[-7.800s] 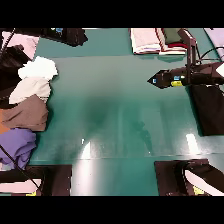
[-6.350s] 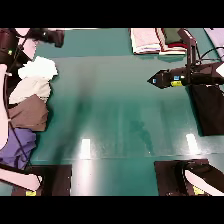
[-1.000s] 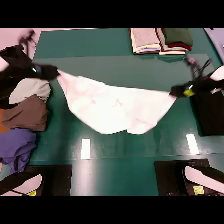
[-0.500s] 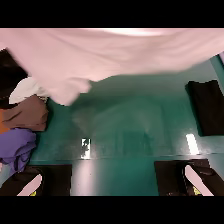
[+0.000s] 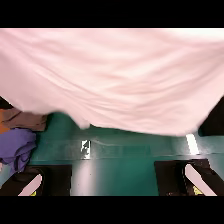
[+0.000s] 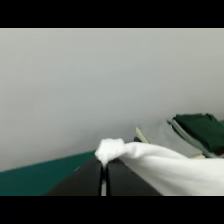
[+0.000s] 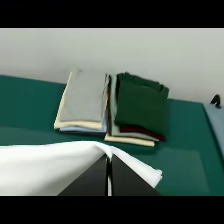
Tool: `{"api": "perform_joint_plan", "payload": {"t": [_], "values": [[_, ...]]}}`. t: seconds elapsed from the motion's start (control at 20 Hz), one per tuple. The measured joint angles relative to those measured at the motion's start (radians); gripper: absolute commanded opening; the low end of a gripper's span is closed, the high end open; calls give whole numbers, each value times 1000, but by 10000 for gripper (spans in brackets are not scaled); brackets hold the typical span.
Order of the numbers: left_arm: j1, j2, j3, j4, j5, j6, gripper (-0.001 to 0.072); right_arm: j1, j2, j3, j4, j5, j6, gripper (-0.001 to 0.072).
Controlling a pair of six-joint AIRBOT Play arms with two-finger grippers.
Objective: Fold the shirts.
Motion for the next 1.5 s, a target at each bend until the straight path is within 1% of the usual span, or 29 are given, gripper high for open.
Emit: {"api": "perform_joint_plan", "payload": {"t": [0.15,0.3,0.4,0.55,0.6,0.65,0.7,0.75,0.8,0.85,0.95,1.05,1.15,1.25,1.3,1.35,1.5], "values": [[0,-88,-143,-15,-19,-6,21,77,-150,14,-16,69,15,14],[0,-231,-283,-27,-35,-3,22,157,-333,3,-77,121,36,15],[0,-354,-343,-30,-30,8,22,196,-447,-48,-106,120,47,15],[0,-529,-382,-35,23,21,23,228,-582,-129,-119,46,72,18],[0,-579,-389,-35,45,22,24,233,-623,-146,-118,19,82,115],[0,-616,-394,-35,63,25,26,236,-657,-151,-106,-7,89,354],[0,-644,-396,-37,80,27,142,236,-687,-150,-91,-24,93,409],[2,-665,-397,-37,82,29,406,232,-715,-140,-69,-32,97,409],[10,-679,-391,-37,82,29,432,225,-732,-126,-43,-36,100,409],[23,-689,-377,-38,67,28,428,213,-742,-116,-21,-35,100,408],[59,-698,-354,-38,-15,24,428,181,-735,-129,11,-5,84,407],[105,-682,-366,-42,-103,20,428,133,-686,-208,26,20,61,407],[144,-635,-431,-44,-153,17,428,69,-613,-345,33,35,42,407],[169,-558,-555,-47,-172,16,428,-19,-517,-535,40,37,22,408],[177,-516,-619,-47,-174,16,428,-66,-472,-628,41,35,11,423],[182,-474,-686,-47,-172,15,428,-122,-425,-726,42,31,-2,492],[192,-359,-876,-54,-165,12,428,-281,-327,-978,49,23,-49,490]]}}
